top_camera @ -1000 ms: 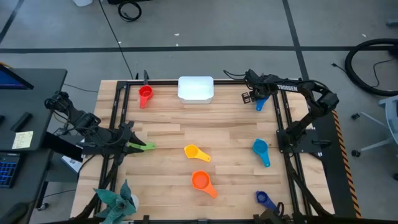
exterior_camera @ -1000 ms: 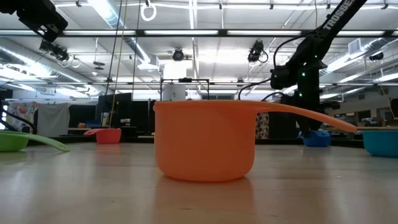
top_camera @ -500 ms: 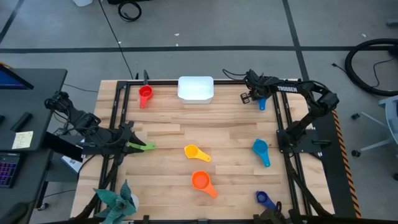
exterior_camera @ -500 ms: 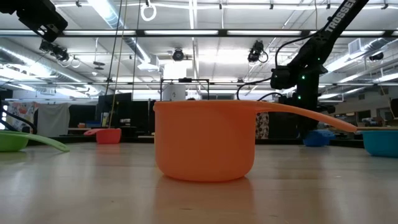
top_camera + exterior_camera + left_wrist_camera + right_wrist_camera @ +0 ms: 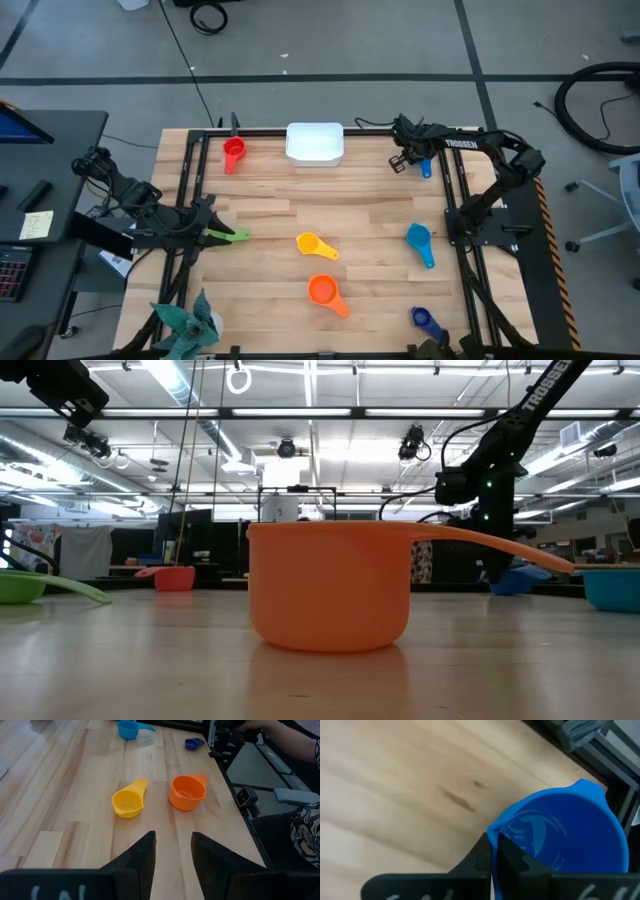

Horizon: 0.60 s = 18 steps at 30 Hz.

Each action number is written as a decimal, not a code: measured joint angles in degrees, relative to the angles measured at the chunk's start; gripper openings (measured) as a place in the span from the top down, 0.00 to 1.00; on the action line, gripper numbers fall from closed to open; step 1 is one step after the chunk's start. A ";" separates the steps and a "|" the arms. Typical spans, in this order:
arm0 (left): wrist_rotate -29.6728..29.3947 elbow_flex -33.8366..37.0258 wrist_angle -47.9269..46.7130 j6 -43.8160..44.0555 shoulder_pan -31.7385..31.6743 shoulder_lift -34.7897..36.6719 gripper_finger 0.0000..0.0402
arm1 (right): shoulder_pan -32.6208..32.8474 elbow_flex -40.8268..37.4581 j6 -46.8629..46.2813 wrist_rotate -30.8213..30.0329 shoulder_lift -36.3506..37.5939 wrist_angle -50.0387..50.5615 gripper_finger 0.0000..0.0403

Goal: Nest measuring cups in basket
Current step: Stack the blue measuring cup on top of the orange measuring cup

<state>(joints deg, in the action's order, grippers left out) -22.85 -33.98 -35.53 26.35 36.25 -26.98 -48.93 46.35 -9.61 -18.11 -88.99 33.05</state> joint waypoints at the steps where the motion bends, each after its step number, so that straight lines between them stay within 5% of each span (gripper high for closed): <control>1: 0.00 0.00 -0.01 0.00 0.00 0.00 0.68 | 0.56 0.01 0.47 -0.02 0.02 0.33 0.97; 18: -2.54 0.00 0.20 -0.09 -0.01 0.00 0.68 | 16.17 9.87 -0.67 -0.61 0.02 15.64 0.97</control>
<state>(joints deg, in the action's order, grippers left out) -25.40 -33.98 -35.33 26.26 36.24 -26.98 -32.75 56.22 -10.28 -18.72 -88.97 48.69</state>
